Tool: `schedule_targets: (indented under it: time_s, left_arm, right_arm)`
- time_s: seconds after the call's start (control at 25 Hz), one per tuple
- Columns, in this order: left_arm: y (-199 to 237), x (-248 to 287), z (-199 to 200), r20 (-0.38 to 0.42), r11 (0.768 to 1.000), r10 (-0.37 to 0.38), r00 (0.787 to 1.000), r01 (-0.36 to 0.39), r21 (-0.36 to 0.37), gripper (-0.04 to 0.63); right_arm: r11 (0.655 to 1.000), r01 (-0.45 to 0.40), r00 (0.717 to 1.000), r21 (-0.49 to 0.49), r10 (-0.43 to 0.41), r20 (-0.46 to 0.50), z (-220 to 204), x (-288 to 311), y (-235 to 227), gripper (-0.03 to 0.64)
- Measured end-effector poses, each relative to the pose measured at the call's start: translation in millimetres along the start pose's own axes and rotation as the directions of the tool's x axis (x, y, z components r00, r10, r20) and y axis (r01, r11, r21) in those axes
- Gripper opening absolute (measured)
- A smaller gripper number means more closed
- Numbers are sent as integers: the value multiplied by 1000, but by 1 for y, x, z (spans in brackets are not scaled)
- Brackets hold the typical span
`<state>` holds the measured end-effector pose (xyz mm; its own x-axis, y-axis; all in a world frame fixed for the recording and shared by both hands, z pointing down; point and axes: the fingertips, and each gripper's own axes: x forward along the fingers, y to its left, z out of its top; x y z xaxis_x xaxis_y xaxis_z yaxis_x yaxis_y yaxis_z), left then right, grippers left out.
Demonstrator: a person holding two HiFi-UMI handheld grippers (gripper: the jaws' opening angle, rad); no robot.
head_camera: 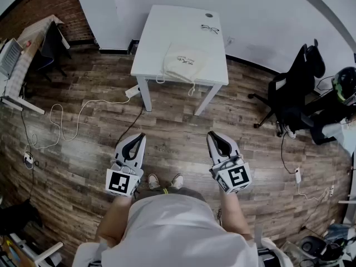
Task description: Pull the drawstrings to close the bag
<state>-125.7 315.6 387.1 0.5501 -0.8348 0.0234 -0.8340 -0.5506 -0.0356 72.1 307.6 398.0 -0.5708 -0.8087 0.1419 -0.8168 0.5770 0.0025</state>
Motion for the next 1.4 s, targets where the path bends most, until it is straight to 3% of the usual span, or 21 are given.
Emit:
schedule_targets:
  time_s: [0.8, 1.12, 1.4]
  left_arm:
    - [-31, 14, -19, -43, 996, 83, 996, -82, 35, 14]
    - [13, 54, -45, -73, 997, 81, 994, -80, 9, 14]
    - [82, 138, -60, -65, 999, 22, 998, -24, -23, 14]
  right_arm:
    - [998, -59, 998, 38, 60, -37, -41, -16, -32, 46]
    - [998, -40, 994, 47, 44, -99, -60, 18, -48, 47]
    - [998, 45, 979, 32, -38, -198, -68, 90, -106, 48]
